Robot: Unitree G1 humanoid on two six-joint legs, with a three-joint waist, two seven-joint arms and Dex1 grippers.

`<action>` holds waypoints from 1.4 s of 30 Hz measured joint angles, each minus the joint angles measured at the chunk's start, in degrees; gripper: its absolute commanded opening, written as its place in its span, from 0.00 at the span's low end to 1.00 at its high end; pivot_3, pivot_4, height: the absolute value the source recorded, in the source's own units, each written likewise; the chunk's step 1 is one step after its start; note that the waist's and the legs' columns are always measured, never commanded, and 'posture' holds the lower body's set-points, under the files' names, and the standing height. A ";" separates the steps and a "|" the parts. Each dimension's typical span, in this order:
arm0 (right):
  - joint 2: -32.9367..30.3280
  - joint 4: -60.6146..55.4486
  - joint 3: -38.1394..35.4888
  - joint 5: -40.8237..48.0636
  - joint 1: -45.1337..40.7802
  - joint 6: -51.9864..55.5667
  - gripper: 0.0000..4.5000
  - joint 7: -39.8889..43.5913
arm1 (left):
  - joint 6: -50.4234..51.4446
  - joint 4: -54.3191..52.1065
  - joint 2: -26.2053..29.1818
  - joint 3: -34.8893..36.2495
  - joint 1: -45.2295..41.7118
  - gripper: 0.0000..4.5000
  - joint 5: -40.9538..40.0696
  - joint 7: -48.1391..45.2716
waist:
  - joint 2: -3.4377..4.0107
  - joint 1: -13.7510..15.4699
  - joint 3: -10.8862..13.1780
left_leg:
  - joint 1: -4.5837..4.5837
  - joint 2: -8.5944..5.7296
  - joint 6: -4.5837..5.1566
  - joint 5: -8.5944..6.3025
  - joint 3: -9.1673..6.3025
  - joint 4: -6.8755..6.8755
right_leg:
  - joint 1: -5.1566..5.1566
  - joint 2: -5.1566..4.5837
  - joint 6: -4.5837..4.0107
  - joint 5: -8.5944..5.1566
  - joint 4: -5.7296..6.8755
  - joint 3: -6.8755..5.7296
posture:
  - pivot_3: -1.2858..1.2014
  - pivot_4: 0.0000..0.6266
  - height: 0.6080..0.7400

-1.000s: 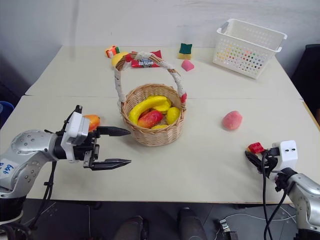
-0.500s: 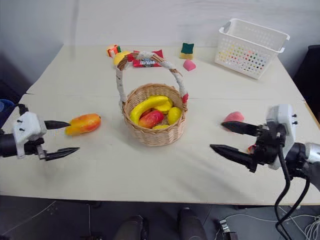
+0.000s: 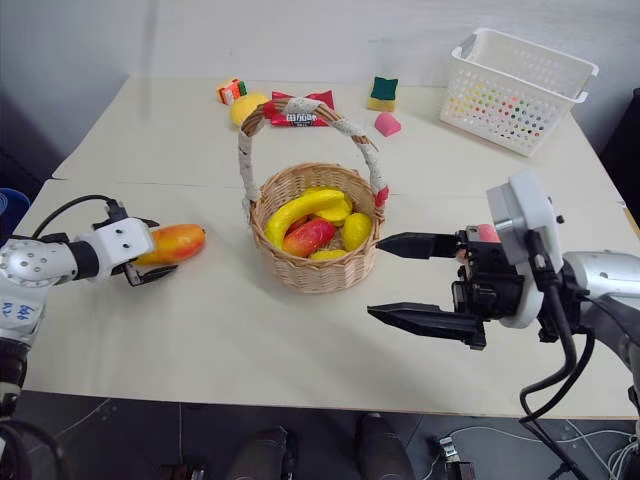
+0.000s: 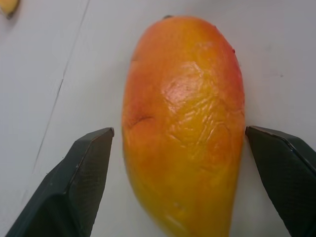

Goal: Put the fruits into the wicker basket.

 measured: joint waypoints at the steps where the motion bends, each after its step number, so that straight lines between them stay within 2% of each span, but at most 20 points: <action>1: 0.09 0.10 0.06 0.02 -0.23 -0.09 0.99 -0.33 | -0.19 1.29 -0.14 -0.53 -1.08 1.00 0.52 -0.01 | 0.00 0.08 0.00 | 0.00 0.00 0.01 -0.01 -0.01 0.14 | 0.02 0.00 0.00 0.00 0.09 0.00 | 0.52 0.24 1.00; 4: 0.60 0.24 0.65 0.02 -0.82 -0.34 1.00 -1.28 | -0.54 4.14 -0.78 -1.45 -3.26 0.86 1.65 0.20 | -0.04 0.12 0.02 | 0.06 -0.01 0.38 -0.21 -0.01 0.51 | 0.11 -0.01 0.01 0.01 0.16 0.05 | 0.52 0.24 1.00; 8: 1.06 0.24 1.50 -0.01 -0.80 -0.39 1.00 -1.95 | -1.10 5.14 -1.81 -1.47 -3.89 0.61 1.56 0.16 | -0.05 0.10 0.02 | 0.17 -0.02 0.38 -0.21 -0.01 0.57 | 0.16 -0.02 0.03 0.02 0.32 0.09 | 0.52 0.24 1.00; 9: 1.06 0.23 1.51 0.00 -0.80 -0.39 1.00 -2.03 | -1.10 5.12 -1.81 -1.42 -3.90 0.60 1.50 0.00 | -0.05 0.11 0.02 | 0.17 0.00 0.38 -0.21 -0.02 0.57 | 0.16 -0.01 0.02 0.02 0.32 0.09 | 0.52 0.24 1.00; 13: 1.09 0.23 1.50 0.86 -0.80 -0.40 1.00 -3.24 | -0.04 3.17 -1.64 -0.72 -2.77 0.60 -0.31 -2.17 | -0.05 0.10 0.02 | 0.15 0.02 0.37 -0.20 -0.03 0.56 | 0.16 -0.02 0.02 0.02 0.44 0.08 | 0.52 0.24 1.00; 16: 1.09 0.23 1.46 1.39 -0.70 -0.39 1.00 -3.97 | 2.75 -1.71 -0.79 1.46 1.17 0.60 -5.48 -6.98 | -0.05 -0.08 0.02 | 0.12 0.05 0.34 -0.22 -0.02 0.56 | 0.15 -0.02 0.02 0.02 0.42 0.08 | 0.52 0.24 1.00; 18: 1.01 0.19 1.18 1.62 -0.05 -0.39 1.00 -4.18 | 8.87 -11.59 0.76 6.23 8.10 0.60 -16.24 -14.99 | -0.06 -0.46 0.03 | 0.04 0.14 0.27 -0.25 -0.05 0.54 | 0.11 -0.03 0.02 0.02 0.37 0.06 | 0.52 0.24 1.00; 21: 0.92 0.21 0.79 1.54 0.60 -0.38 1.00 -4.26 | 20.84 -25.41 3.27 11.18 12.45 0.60 -31.48 -23.08 | -0.08 -0.46 0.04 | 0.02 0.13 0.25 -0.25 -0.21 0.55 | 0.20 -0.07 0.01 0.02 0.29 -0.05 | 0.52 0.24 1.00; 25: 0.90 0.23 0.53 1.16 0.89 -0.40 1.00 -4.48 | 34.81 -35.11 3.56 12.76 3.05 0.60 -42.71 -20.92 | -0.08 0.37 0.03 | 0.13 -0.05 0.34 -0.20 -0.32 0.60 | 0.33 -0.11 0.02 0.02 0.19 -0.10 | 0.52 0.24 1.00; 27: 0.92 0.32 0.37 0.85 0.95 -0.42 1.00 -4.73 | 37.85 -36.21 0.91 10.38 -3.56 0.60 -42.20 -16.61 | -0.07 0.26 0.03 | 0.31 -0.11 0.34 -0.21 -0.29 0.60 | 0.48 -0.03 0.02 0.02 0.20 -0.06 | 0.52 0.24 1.00; 29: 0.99 0.49 0.03 0.33 1.25 -0.47 1.00 -5.28 | 40.48 -35.23 -3.99 4.59 -11.10 0.60 -37.92 -10.91 | -0.08 0.37 0.03 | 0.33 -0.12 0.34 -0.20 -0.29 0.60 | 0.52 0.07 0.05 0.03 0.20 -0.03 | 0.52 0.24 1.00; 33: 1.11 0.37 0.10 -0.07 1.25 -0.52 1.00 -6.19 | 42.75 -32.47 -10.46 -4.46 -17.68 0.60 -31.89 -5.68 | -0.08 -0.14 0.04 | 0.28 -0.09 0.26 -0.17 -0.22 0.59 | 0.35 0.27 0.08 0.05 0.39 0.15 | 0.52 0.24 1.00; 38: 2.27 0.62 -0.06 -2.04 2.39 -1.10 1.00 -9.12 | 41.63 -28.19 -15.65 -9.35 -20.27 0.96 -26.71 -3.64 | -0.08 -0.28 0.04 | 0.20 -0.12 0.21 -0.15 -0.23 0.60 | 0.13 0.28 0.08 0.05 0.42 0.27 | 0.52 0.24 1.00; 39: 2.30 0.75 -0.10 -2.86 2.99 -1.33 1.00 -10.05 | 41.36 -27.79 -15.62 -9.31 -20.09 0.99 -26.61 -3.92 | -0.08 -0.32 0.04 | 0.20 -0.12 0.19 -0.13 -0.23 0.60 | 0.11 0.27 0.08 0.05 0.43 0.29 | 0.52 0.24 1.00; 42: 3.00 1.82 -0.88 -6.73 5.77 -1.89 1.00 -14.17 | 41.64 -28.81 -14.17 -7.20 -18.18 0.99 -28.28 -6.33 | -0.08 -0.34 0.04 | 0.20 -0.12 0.14 -0.11 -0.24 0.60 | 0.12 0.23 0.08 0.05 0.41 0.35 | 0.52 0.24 1.00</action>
